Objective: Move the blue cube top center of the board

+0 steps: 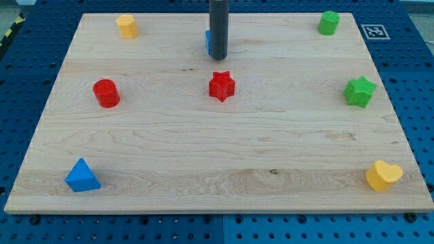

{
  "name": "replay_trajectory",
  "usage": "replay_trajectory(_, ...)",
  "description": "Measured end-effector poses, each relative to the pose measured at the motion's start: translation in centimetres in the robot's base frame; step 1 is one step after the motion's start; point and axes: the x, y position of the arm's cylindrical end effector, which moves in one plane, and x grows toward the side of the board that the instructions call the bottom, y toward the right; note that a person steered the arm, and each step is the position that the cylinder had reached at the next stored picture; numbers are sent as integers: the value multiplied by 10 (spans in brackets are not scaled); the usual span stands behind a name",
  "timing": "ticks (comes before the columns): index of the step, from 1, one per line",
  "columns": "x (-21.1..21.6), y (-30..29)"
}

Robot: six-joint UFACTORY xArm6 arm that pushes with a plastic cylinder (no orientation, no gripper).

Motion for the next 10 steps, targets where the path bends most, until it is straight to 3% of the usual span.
replay_trajectory(5, -12, -84)
replay_trajectory(8, -32, -3)
replay_trajectory(10, 13, 14)
